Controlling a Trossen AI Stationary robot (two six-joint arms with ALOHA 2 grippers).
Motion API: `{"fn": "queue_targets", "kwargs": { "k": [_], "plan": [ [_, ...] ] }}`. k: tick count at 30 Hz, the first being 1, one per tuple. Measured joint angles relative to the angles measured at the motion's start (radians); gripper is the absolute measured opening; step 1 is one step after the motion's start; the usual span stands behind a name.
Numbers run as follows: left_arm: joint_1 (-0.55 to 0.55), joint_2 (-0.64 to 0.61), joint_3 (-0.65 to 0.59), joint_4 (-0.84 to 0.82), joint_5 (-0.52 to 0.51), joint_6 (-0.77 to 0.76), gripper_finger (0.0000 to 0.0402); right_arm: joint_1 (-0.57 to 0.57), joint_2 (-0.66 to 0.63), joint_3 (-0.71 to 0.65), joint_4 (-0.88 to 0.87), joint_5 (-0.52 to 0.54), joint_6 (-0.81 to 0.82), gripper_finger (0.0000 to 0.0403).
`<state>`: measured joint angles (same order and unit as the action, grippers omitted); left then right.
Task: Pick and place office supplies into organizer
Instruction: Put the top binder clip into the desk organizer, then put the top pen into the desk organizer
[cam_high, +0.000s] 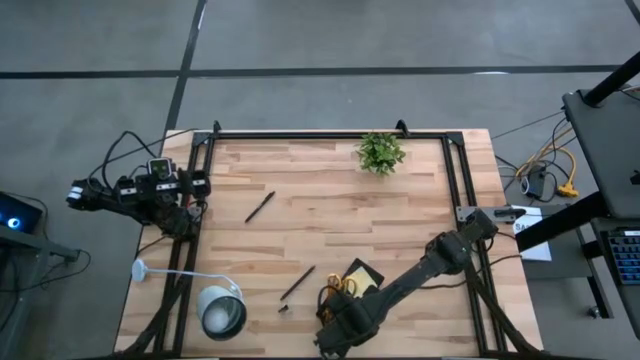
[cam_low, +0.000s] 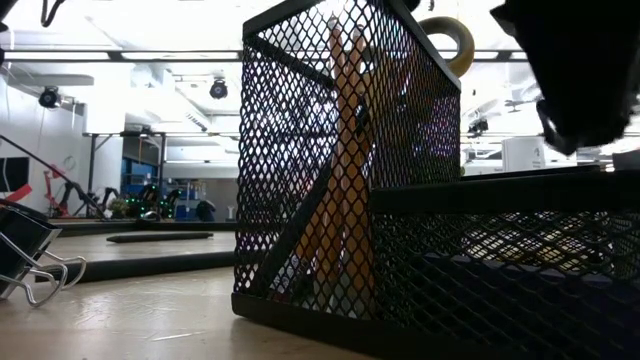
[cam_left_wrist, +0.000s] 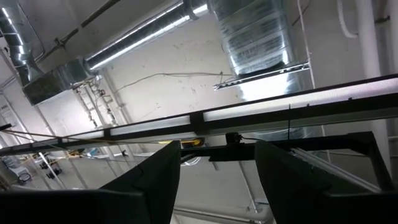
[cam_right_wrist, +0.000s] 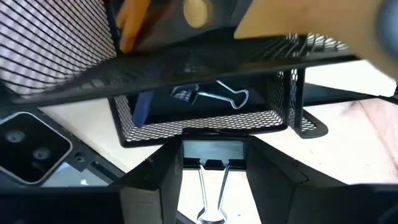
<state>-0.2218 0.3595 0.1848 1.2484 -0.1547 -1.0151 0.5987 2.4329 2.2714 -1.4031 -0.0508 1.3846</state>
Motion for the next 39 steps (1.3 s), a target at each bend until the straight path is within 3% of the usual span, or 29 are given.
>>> {"fn": "queue_targets", "kwargs": {
  "k": [12, 22, 31, 39],
  "plan": [
    [0.0, -0.01, 0.0, 0.0, 0.0, 0.0, 0.0191, -0.041, 0.0, -0.011, 0.004, -0.003, -0.031, 0.0177],
    [0.0, -0.024, 0.0, 0.0, 0.0, 0.001, 0.0191, -0.038, -0.013, -0.003, -0.03, -0.05, -0.036, 0.018],
    [0.0, -0.019, 0.0, -0.007, 0.0, 0.009, 0.0191, -0.026, -0.109, 0.066, -0.039, -0.071, -0.085, 0.018],
    [0.0, 0.001, -0.001, -0.013, 0.002, 0.009, 0.0191, -0.077, -0.191, 0.087, 0.068, -0.044, -0.33, 0.0166]
  ]
}}
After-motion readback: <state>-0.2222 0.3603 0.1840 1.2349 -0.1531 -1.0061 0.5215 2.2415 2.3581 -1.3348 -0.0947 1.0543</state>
